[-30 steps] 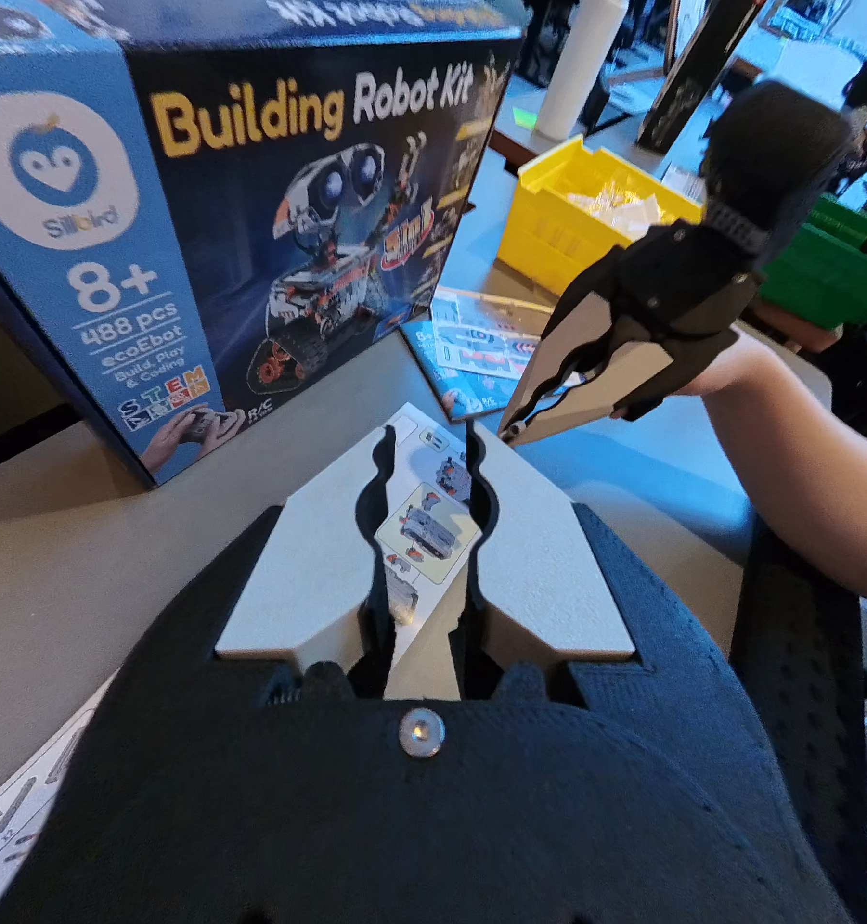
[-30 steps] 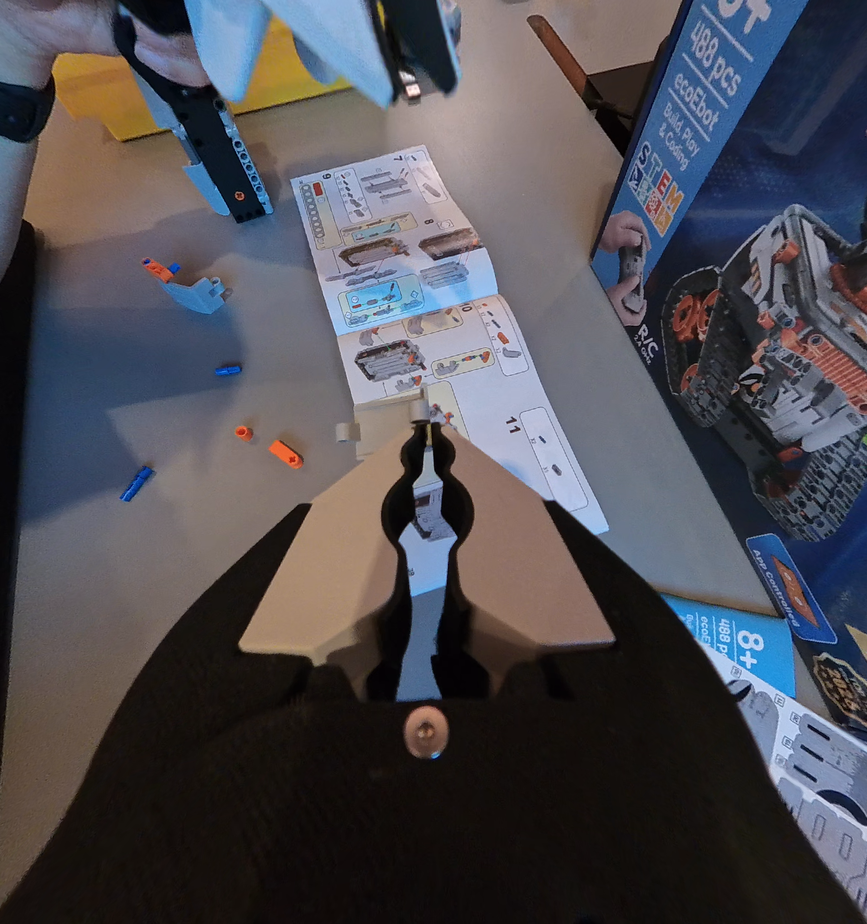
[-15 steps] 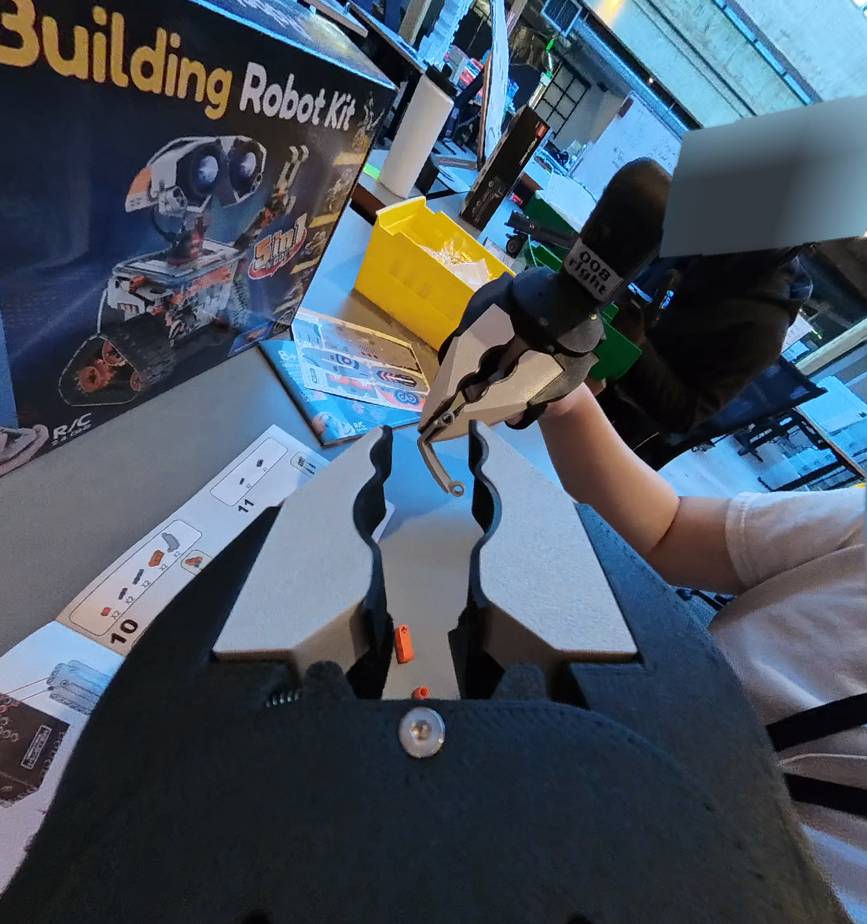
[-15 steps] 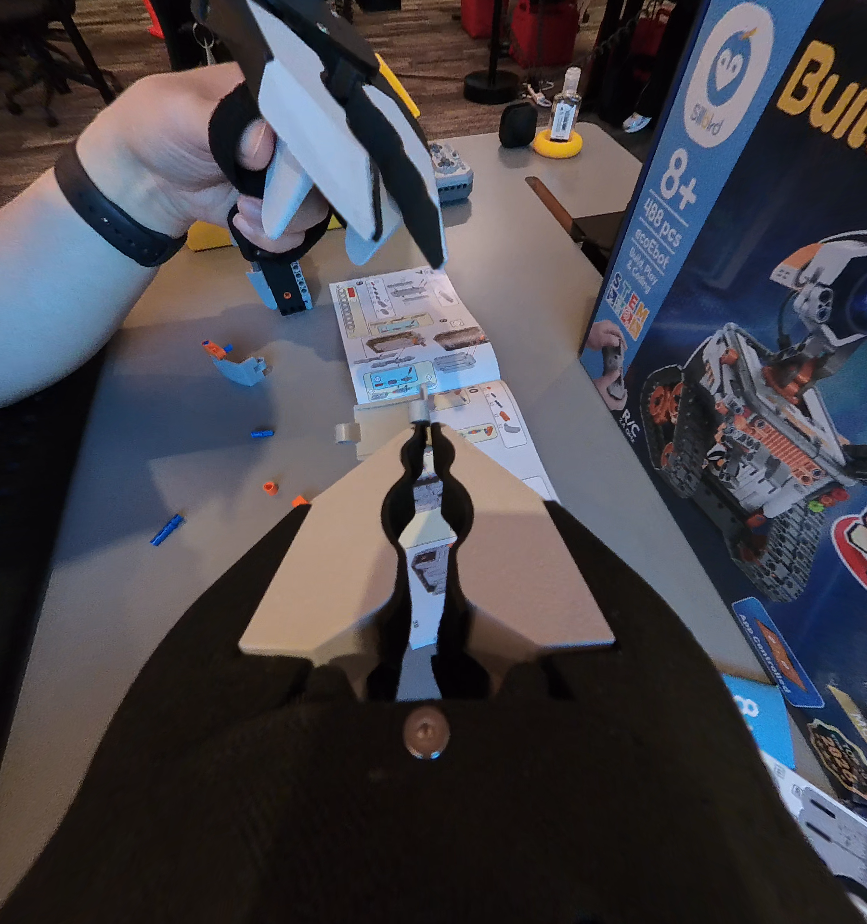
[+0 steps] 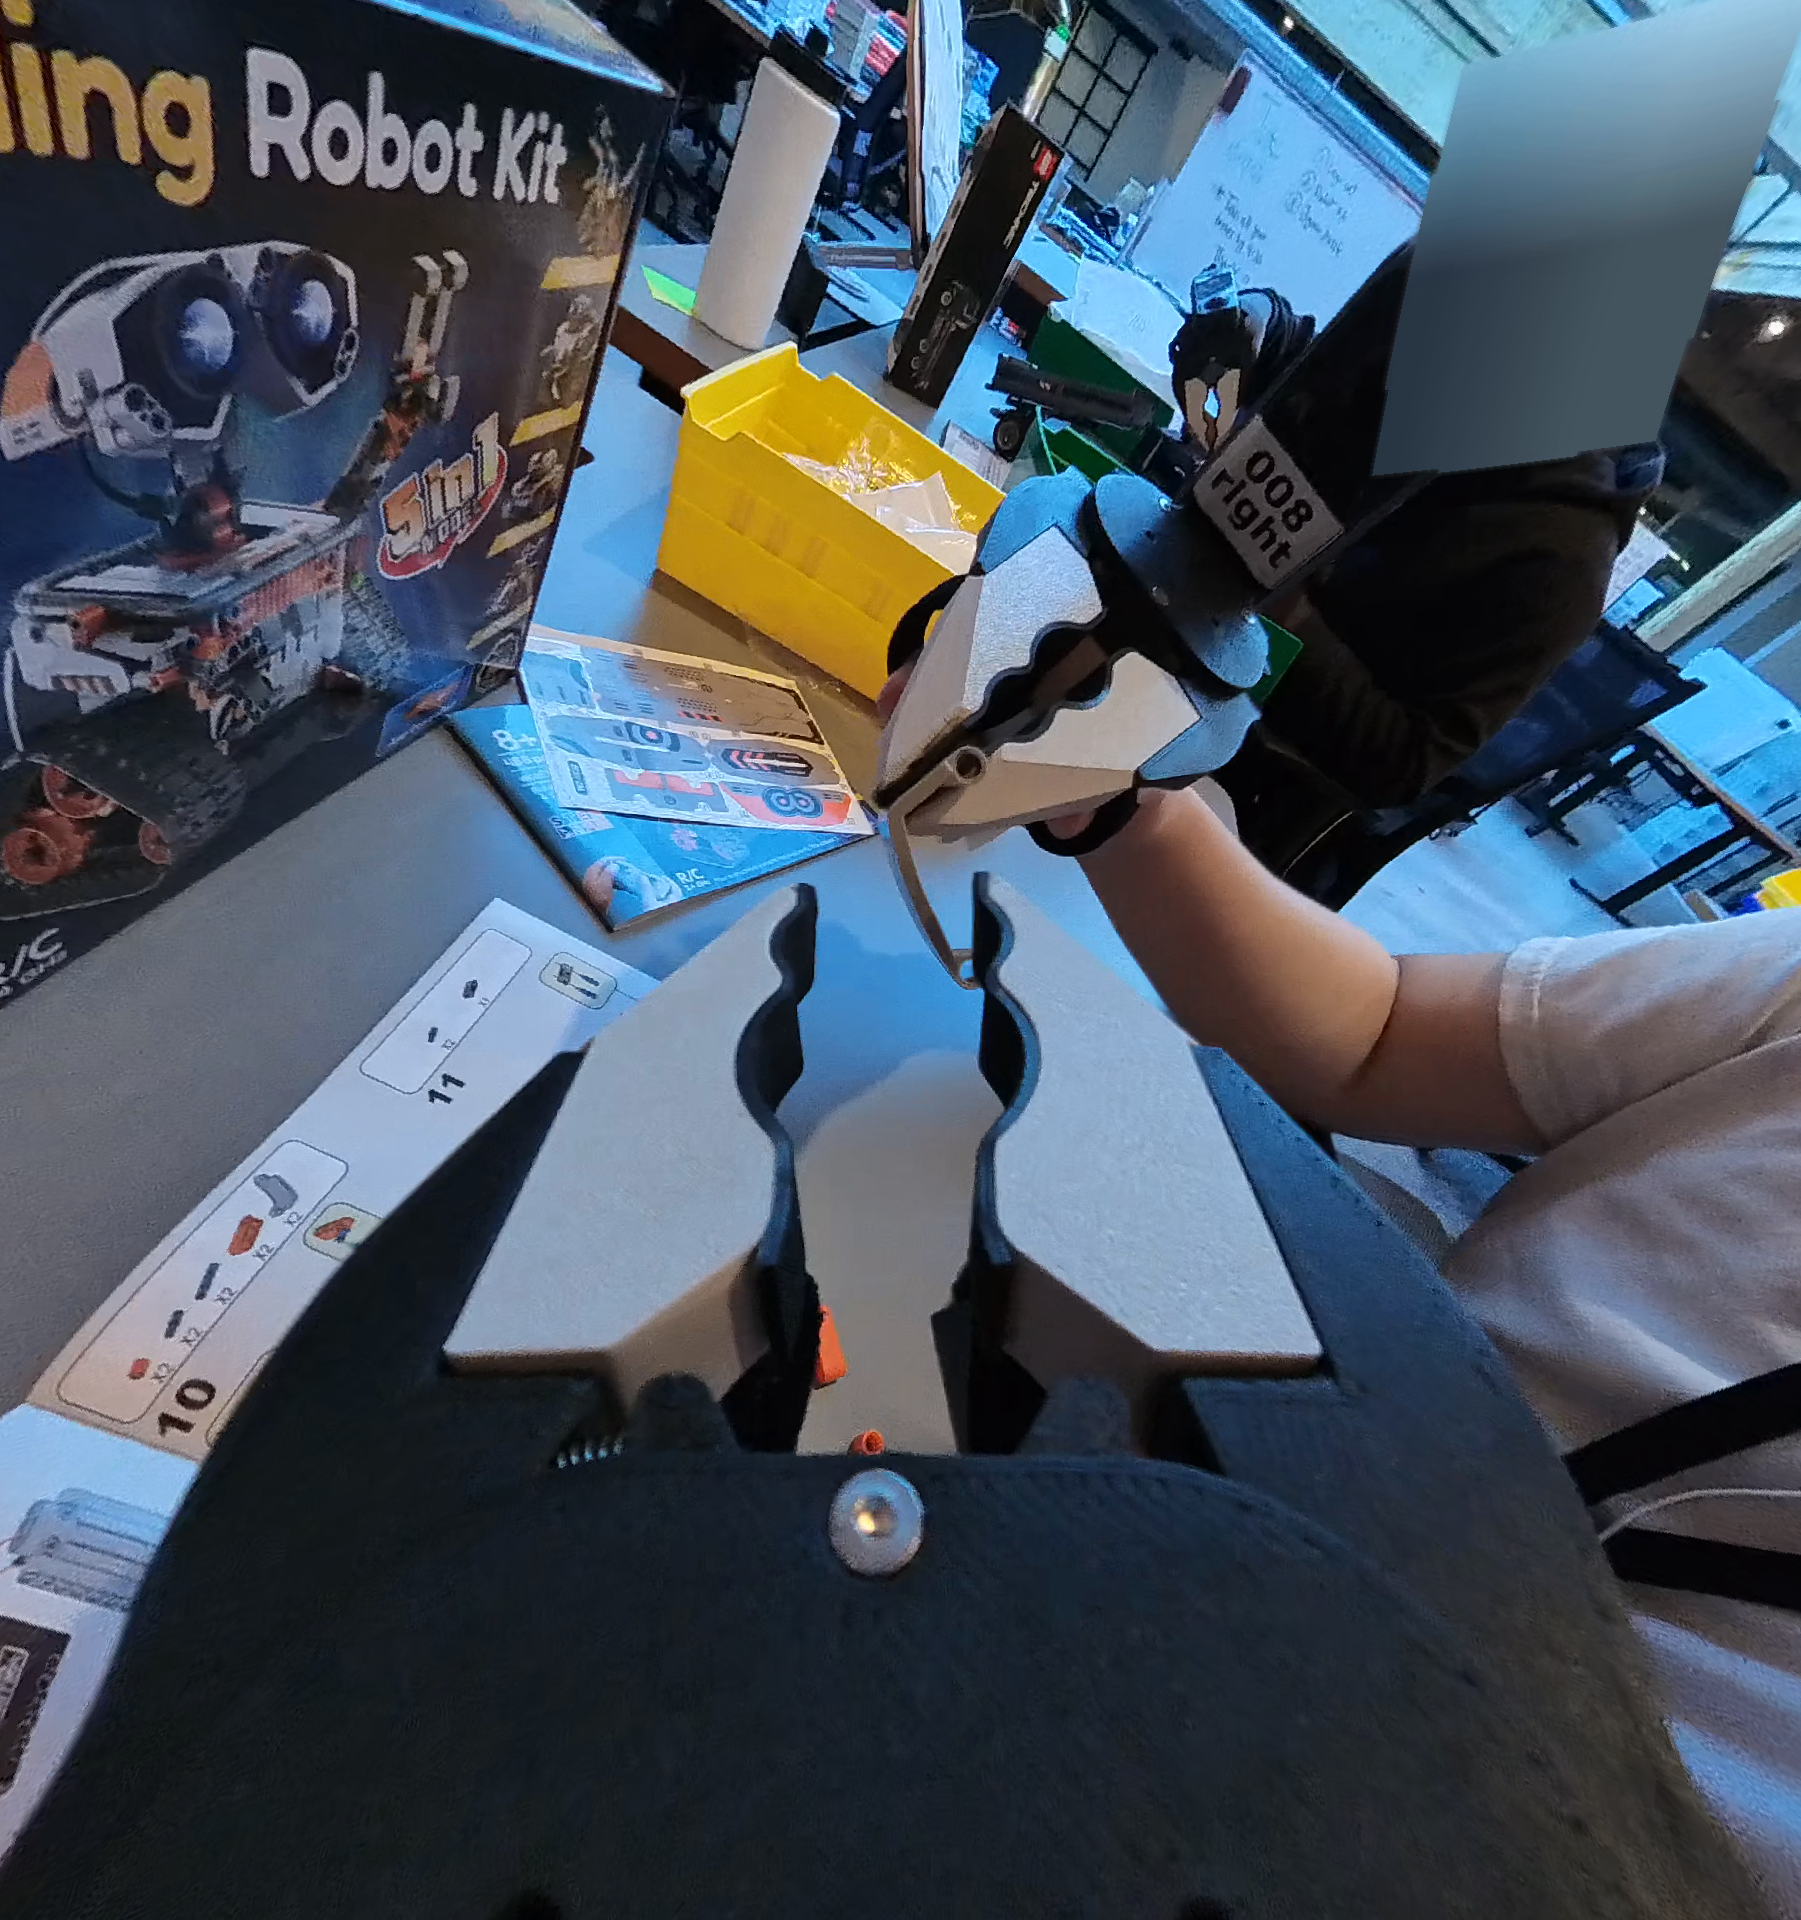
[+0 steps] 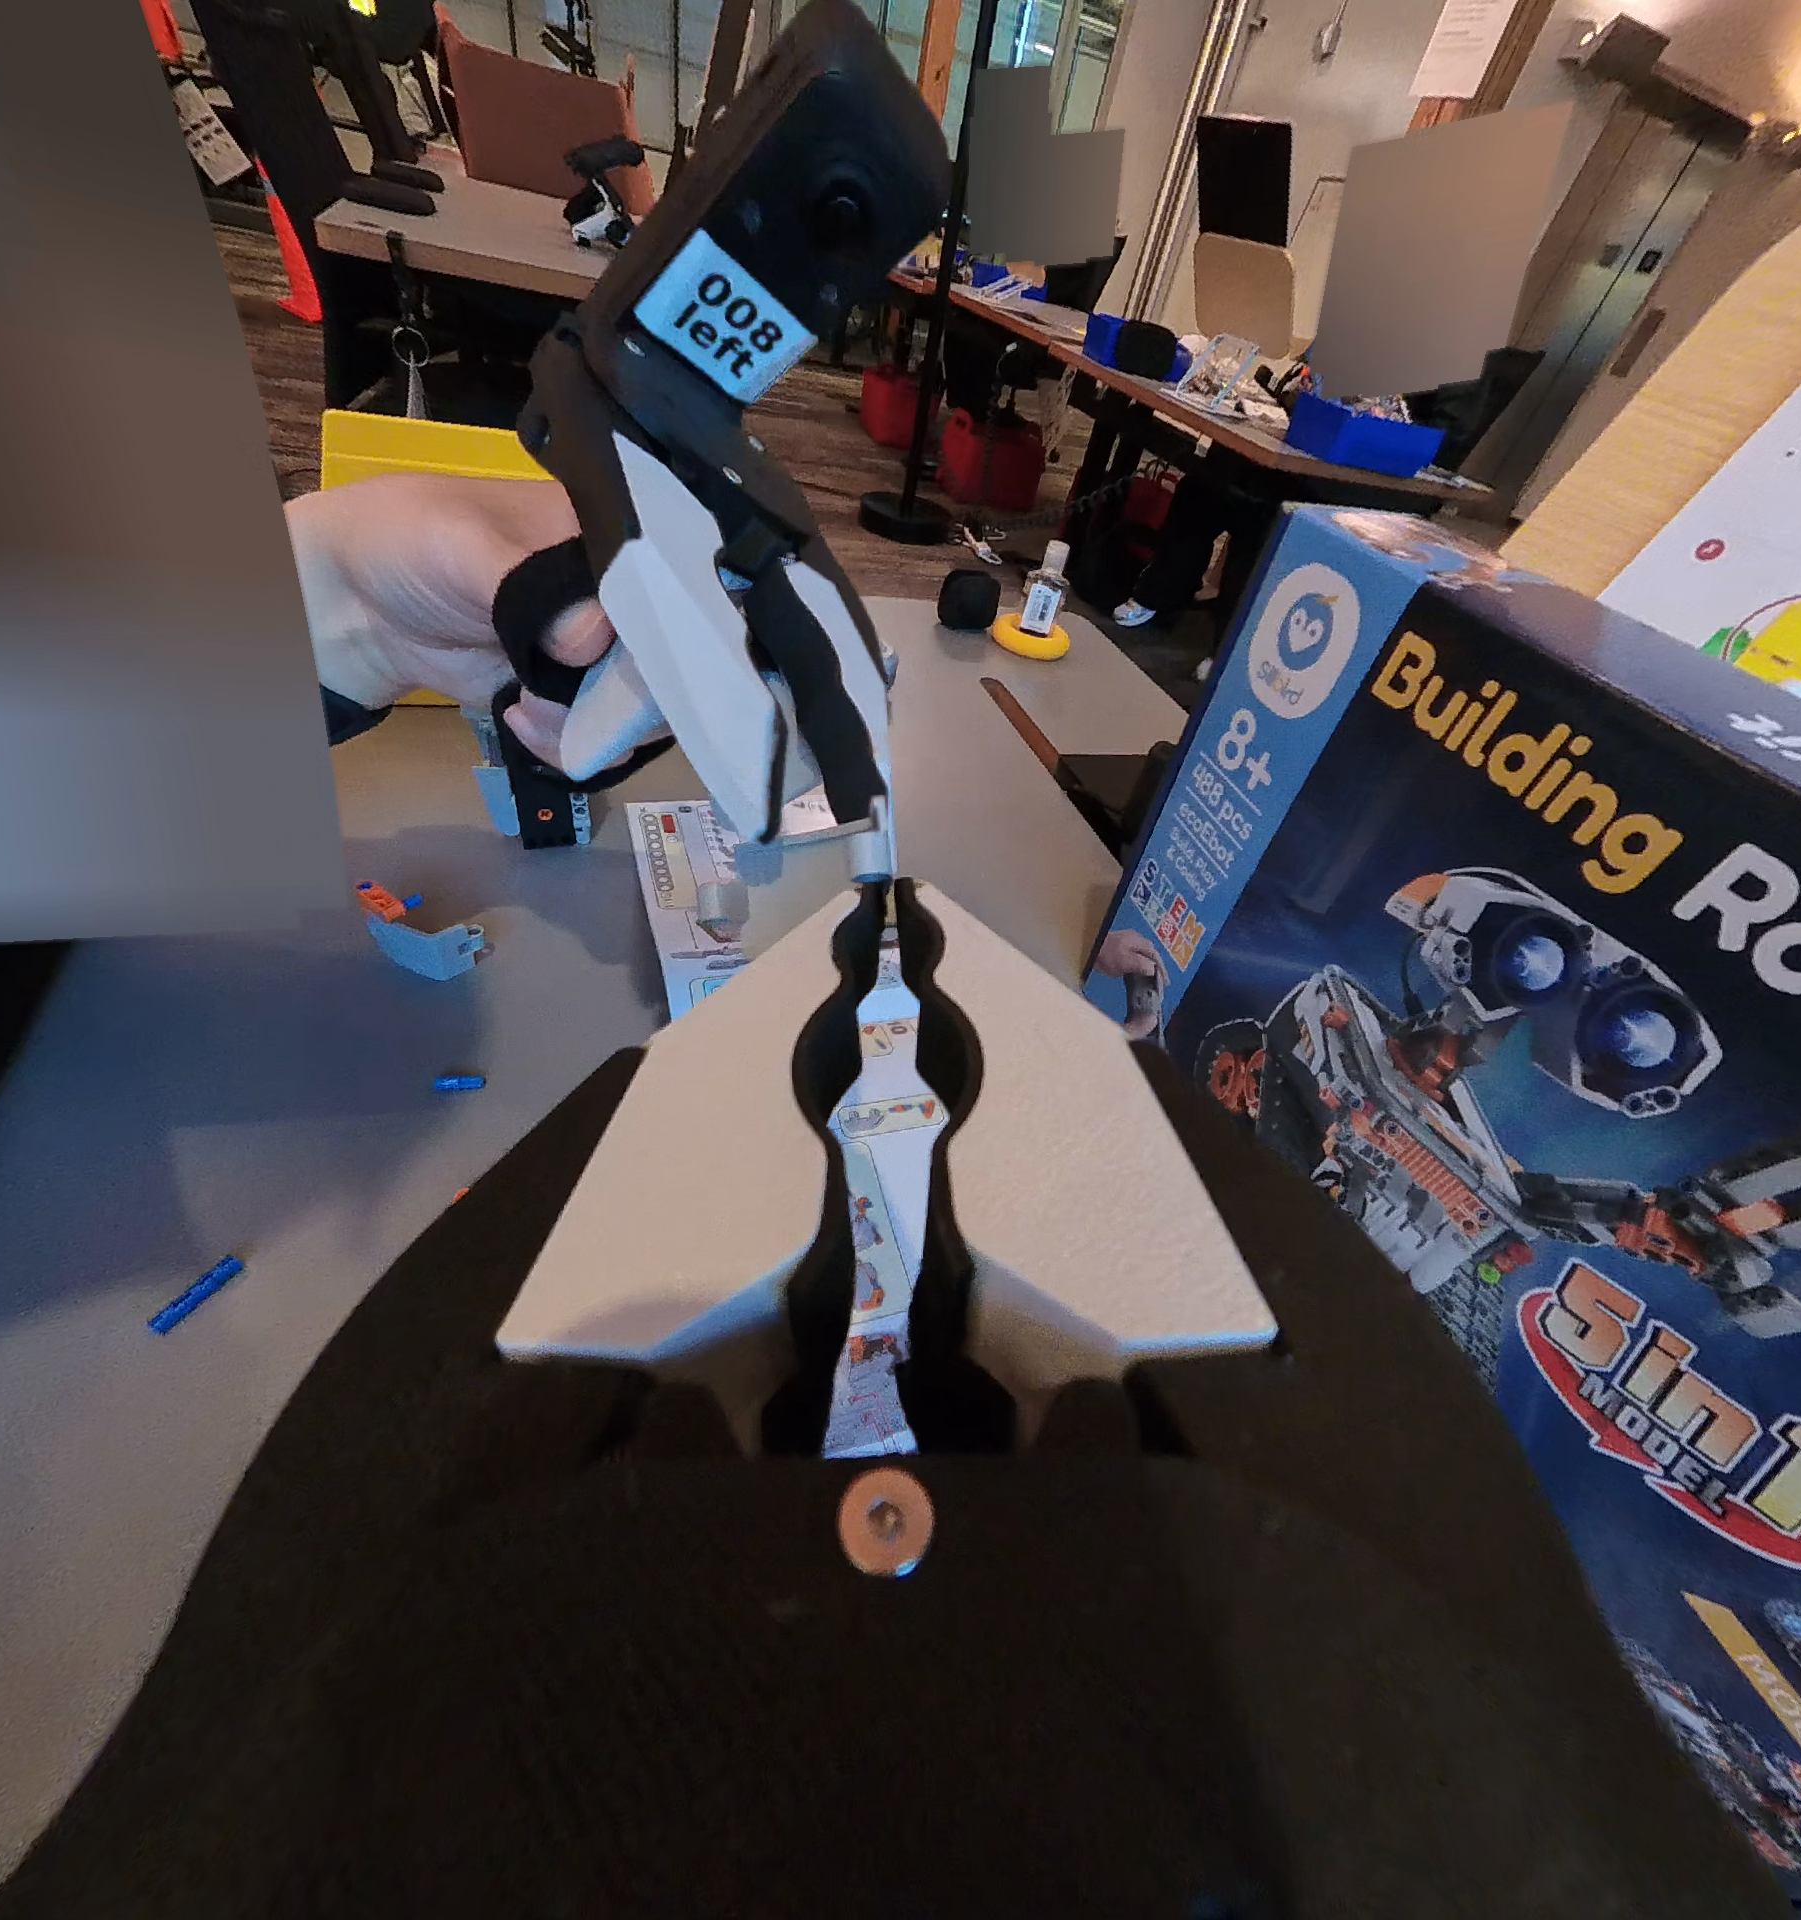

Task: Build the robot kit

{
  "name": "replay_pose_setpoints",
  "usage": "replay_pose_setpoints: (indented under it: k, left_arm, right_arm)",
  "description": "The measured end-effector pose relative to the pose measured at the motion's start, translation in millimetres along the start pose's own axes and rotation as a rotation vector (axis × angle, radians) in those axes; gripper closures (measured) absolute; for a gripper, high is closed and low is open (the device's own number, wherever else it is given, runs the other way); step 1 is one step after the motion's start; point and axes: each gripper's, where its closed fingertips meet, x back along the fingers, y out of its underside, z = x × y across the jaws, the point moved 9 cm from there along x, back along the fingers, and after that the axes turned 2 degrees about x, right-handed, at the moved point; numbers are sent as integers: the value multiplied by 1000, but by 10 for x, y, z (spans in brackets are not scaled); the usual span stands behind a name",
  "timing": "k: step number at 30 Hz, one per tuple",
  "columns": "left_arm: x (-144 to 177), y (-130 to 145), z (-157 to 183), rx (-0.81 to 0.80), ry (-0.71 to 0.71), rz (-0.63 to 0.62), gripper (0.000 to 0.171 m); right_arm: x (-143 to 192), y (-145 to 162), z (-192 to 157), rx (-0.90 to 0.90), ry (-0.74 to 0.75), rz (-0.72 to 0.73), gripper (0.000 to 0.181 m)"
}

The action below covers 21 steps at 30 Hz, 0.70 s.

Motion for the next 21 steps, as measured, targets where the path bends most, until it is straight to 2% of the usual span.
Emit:
replay_pose_setpoints:
  k: [6,9,12,15,16,18,21]
  left_arm:
    - [3,7,5,-7,11,-8,169]
    - [-1,21,-8,-18,-22,-33,170]
    - [5,29,-6,-98,-92,-64,171]
    - [7,88,20,-185,-121,-151,171]
    - [10,112,22,-216,-134,-181,171]
    - [12,191,39,-292,-152,-269,171]
    - [-23,377,106,-455,-178,-467,171]
  right_arm:
    - [-28,-16,-30,51,41,-1,180]
    - [-50,-3,-43,74,52,-16,180]
    - [-64,9,-52,72,28,-22,177]
    - [-40,36,-67,27,-81,-54,173]
    - [-18,43,-68,-6,-128,-55,166]
    - [43,89,-66,-134,-263,-100,155]
    - [143,242,-53,-367,-437,-205,142]
